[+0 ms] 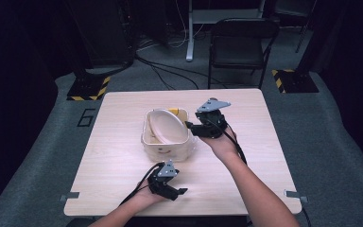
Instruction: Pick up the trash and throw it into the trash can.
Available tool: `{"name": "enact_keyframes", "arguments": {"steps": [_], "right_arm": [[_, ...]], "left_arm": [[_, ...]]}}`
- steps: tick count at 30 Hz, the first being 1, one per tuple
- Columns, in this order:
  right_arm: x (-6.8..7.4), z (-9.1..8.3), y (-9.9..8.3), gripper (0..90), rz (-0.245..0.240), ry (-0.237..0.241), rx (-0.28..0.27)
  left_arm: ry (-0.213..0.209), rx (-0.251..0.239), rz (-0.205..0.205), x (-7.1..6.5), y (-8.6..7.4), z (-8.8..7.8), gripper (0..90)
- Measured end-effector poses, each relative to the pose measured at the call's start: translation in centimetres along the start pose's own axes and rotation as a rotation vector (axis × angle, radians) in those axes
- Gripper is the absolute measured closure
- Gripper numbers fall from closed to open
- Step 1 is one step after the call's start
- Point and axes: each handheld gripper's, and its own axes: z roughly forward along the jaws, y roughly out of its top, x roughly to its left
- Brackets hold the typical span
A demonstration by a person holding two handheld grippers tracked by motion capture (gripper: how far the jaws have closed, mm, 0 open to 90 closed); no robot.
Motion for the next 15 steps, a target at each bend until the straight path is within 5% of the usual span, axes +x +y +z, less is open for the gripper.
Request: {"name": "enact_keyframes", "arguments": {"steps": [15], "right_arm": [[-1.3,-3.5,-3.6,44.1,0.030,-0.023,-0.032]], "left_arm": [[0.000,0.007,-0.007,0.0,-0.1,0.2,21.8]]}}
